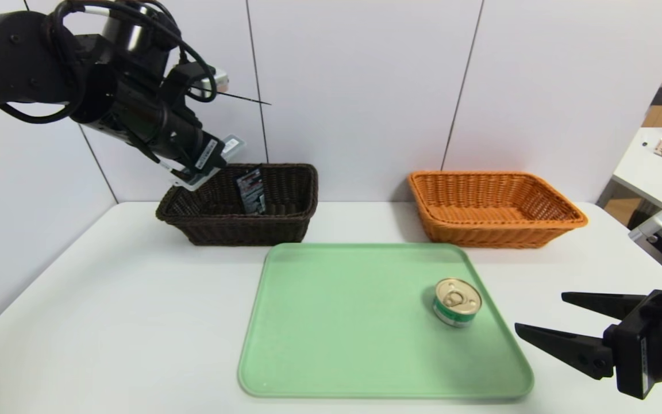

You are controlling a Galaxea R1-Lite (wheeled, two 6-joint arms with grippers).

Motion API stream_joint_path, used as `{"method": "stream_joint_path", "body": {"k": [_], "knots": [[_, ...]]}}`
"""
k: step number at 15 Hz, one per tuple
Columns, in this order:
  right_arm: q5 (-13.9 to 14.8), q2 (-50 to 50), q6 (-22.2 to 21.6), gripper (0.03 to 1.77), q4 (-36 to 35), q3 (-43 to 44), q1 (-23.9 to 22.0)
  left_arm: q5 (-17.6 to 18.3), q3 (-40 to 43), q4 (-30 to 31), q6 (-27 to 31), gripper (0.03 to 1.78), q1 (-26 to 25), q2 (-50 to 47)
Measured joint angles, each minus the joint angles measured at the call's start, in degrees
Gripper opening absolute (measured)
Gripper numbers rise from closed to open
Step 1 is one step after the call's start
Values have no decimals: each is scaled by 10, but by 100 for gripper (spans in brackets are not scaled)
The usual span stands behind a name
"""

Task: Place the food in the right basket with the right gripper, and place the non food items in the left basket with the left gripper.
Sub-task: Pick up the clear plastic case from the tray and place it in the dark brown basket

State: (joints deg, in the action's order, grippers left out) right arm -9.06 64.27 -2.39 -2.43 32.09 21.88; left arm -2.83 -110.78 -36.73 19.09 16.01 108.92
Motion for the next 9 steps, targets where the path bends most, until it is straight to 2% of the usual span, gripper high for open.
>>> {"method": "stream_joint_path", "body": {"k": [5,9], "knots": [[0,0,0,170,0,-3,0,127,0,12,137,56,-97,25],[0,0,0,170,0,-4,0,180,0,56,159,56,-116,51]]}}
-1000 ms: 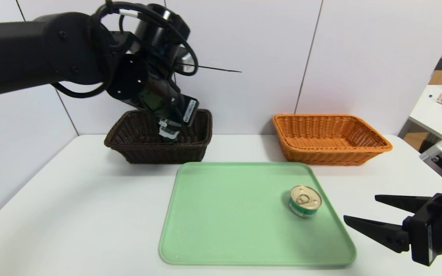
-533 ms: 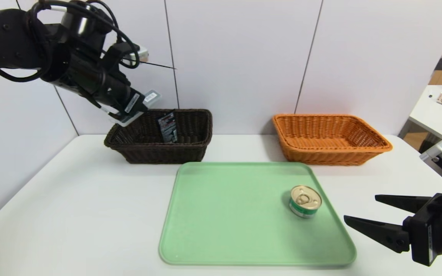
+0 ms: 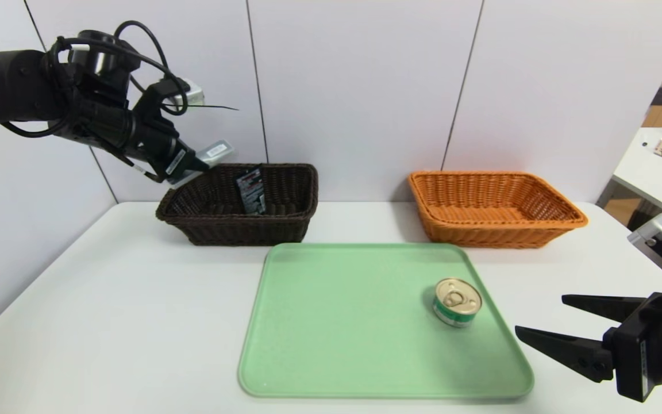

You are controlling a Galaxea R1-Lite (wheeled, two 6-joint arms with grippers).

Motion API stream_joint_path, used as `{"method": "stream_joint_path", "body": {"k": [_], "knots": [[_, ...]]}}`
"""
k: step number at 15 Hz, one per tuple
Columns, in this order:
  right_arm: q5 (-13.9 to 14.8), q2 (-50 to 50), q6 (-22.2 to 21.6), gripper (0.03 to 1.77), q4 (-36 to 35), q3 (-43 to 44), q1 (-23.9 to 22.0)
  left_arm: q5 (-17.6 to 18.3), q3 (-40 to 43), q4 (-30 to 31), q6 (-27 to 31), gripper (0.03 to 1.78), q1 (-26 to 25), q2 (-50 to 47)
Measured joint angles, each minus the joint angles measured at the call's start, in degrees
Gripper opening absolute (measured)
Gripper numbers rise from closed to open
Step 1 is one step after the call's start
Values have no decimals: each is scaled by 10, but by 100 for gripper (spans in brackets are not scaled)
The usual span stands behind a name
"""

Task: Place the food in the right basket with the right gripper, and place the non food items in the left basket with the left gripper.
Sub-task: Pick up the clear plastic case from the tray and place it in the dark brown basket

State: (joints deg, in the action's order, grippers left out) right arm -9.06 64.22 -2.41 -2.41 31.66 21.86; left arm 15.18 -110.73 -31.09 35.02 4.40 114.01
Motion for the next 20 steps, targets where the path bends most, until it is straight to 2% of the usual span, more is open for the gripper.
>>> {"method": "stream_joint_path", "body": {"k": [2,6,12,17,20], "knots": [[0,0,0,170,0,0,0,18,1,28,1,56,0,16],[1,0,0,170,0,-1,0,18,1,88,1,56,-1,54],[1,0,0,170,0,-2,0,15,0,100,-4,56,-1,99],[1,0,0,170,0,-1,0,13,-2,101,-8,107,-3,107],[1,1,0,170,0,-1,0,14,-2,101,-21,127,-4,98]]}}
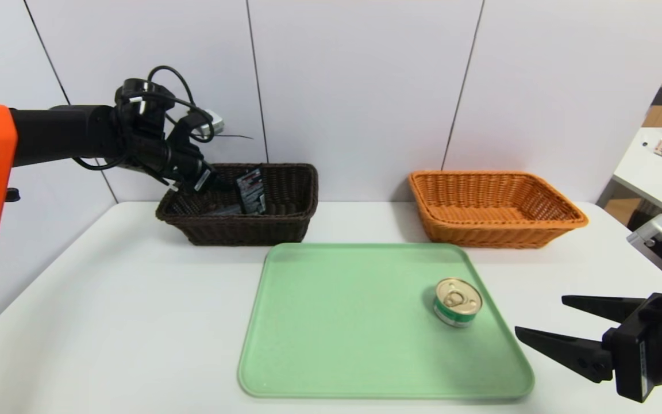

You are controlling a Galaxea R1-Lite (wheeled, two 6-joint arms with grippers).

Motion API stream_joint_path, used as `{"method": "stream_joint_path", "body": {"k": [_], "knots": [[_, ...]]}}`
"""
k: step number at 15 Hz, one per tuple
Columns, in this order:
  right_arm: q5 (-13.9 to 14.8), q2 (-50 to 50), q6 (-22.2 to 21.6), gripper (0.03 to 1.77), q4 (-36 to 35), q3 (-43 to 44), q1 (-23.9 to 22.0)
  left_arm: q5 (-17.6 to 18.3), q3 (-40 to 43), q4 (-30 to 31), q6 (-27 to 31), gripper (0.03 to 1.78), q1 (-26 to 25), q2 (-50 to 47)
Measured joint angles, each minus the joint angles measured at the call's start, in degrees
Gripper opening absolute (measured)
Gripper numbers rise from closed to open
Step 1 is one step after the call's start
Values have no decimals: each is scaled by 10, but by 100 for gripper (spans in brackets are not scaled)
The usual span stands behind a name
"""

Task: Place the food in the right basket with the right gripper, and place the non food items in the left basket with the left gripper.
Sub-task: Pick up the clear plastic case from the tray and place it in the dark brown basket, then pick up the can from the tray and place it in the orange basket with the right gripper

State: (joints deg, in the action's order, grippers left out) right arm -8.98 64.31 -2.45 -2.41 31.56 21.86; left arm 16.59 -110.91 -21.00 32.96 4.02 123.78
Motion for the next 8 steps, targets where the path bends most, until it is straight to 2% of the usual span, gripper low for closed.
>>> {"method": "stream_joint_path", "body": {"k": [4,6,8], "knots": [[0,0,0,170,0,3,0,-2,0,-6,-62,144,7,-51],[0,1,0,170,0,4,1,-24,3,-29,-125,150,28,-87],[0,5,-1,170,0,8,1,-62,12,-61,-217,155,68,-120]]}}
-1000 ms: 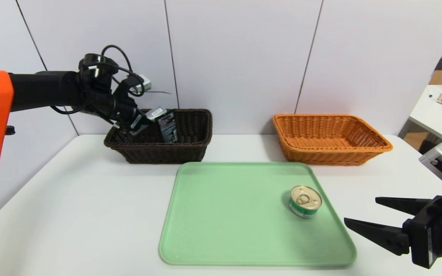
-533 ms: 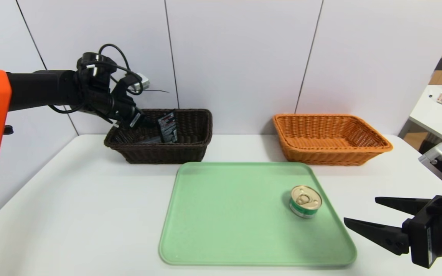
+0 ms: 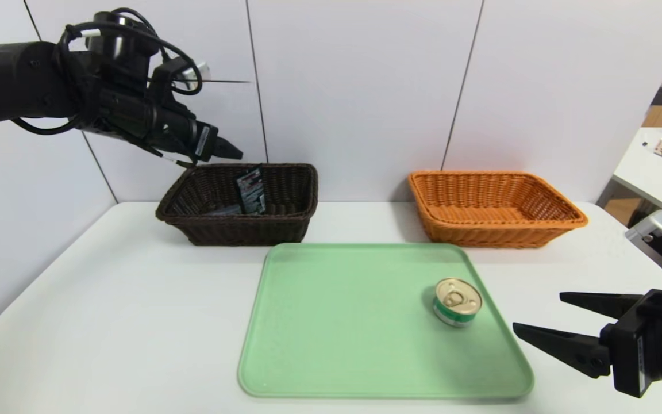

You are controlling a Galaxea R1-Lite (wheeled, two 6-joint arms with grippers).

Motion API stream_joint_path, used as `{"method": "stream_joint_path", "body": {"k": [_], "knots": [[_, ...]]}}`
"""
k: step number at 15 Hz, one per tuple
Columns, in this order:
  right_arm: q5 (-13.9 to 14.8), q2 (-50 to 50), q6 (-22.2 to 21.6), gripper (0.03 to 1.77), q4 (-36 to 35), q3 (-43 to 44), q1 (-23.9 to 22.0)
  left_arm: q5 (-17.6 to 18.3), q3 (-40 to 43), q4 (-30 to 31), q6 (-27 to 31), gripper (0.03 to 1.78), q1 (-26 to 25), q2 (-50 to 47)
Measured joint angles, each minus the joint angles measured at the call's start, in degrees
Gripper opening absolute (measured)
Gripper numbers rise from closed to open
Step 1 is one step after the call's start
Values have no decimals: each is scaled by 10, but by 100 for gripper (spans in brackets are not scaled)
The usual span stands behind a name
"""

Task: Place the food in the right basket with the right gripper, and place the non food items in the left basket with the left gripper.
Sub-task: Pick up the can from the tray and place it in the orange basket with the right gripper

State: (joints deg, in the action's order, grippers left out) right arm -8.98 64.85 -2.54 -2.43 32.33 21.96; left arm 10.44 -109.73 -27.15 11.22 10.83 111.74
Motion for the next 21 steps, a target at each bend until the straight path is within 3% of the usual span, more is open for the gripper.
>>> {"method": "stream_joint_path", "body": {"k": [3,9,13,16,18,21], "knots": [[0,5,0,170,0,6,1,-53,57,-25,-117,160,63,-50],[2,36,0,170,0,41,5,-69,236,-22,-163,166,179,-176],[4,77,1,170,0,66,5,-64,358,18,-131,167,229,-258],[5,97,2,170,9,81,6,-36,437,69,-82,168,248,-313],[7,105,2,170,12,91,6,-19,468,79,-70,169,259,-343],[6,114,3,170,6,92,7,-20,492,80,-62,169,274,-360]]}}
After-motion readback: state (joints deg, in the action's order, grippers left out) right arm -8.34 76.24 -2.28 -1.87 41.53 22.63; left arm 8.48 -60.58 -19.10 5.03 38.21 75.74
